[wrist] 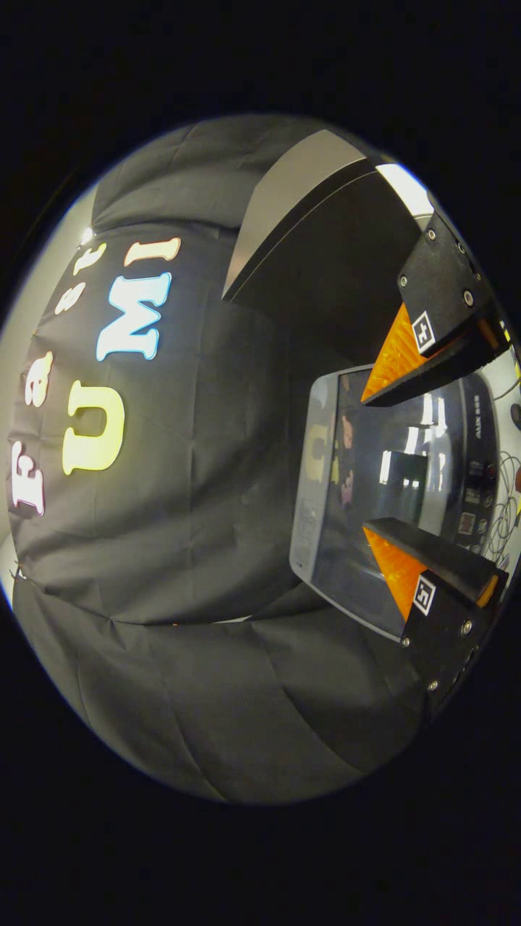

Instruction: Put the clothes into the washing machine and then close the washing machine lid.

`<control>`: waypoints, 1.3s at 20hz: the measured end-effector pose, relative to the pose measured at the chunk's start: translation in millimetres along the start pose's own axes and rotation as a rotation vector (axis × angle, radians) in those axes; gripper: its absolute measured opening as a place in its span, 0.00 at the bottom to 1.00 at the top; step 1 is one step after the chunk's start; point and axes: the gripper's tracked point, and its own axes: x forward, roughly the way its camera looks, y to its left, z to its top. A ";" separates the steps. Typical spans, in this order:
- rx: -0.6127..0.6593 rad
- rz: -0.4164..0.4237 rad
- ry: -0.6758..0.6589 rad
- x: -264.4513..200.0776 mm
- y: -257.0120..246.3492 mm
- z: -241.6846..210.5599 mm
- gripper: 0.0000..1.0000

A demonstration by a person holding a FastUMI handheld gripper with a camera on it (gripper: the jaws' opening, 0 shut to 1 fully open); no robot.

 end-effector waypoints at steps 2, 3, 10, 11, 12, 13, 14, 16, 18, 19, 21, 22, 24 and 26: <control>-0.042 0.008 0.014 -26.2 -9.6 -21.6 0.95; -0.051 0.018 0.008 -39.3 -13.7 -31.8 0.95; -0.037 0.119 -0.050 -135.0 -42.5 -68.7 0.96; -0.041 0.132 -0.060 -151.2 -49.0 -73.6 0.96; -0.042 0.144 -0.075 -169.4 -56.6 -78.7 0.96; -0.041 0.155 -0.090 -186.9 -65.4 -83.0 0.96; -0.036 0.162 -0.104 -204.4 -76.8 -85.9 0.96; -0.019 0.169 -0.133 -238.3 -98.2 -92.2 0.96; 0.009 0.161 -0.177 -273.2 -122.5 -89.9 0.95; 0.024 0.157 -0.211 -292.5 -132.7 -85.6 0.95; 0.044 0.140 -0.275 -320.0 -155.2 -76.5 0.95; 0.053 0.132 -0.293 -330.5 -165.1 -77.5 0.95; 0.061 0.107 -0.331 -349.8 -186.0 -78.7 0.95; 0.082 0.084 -0.381 -372.0 -203.4 -77.1 0.95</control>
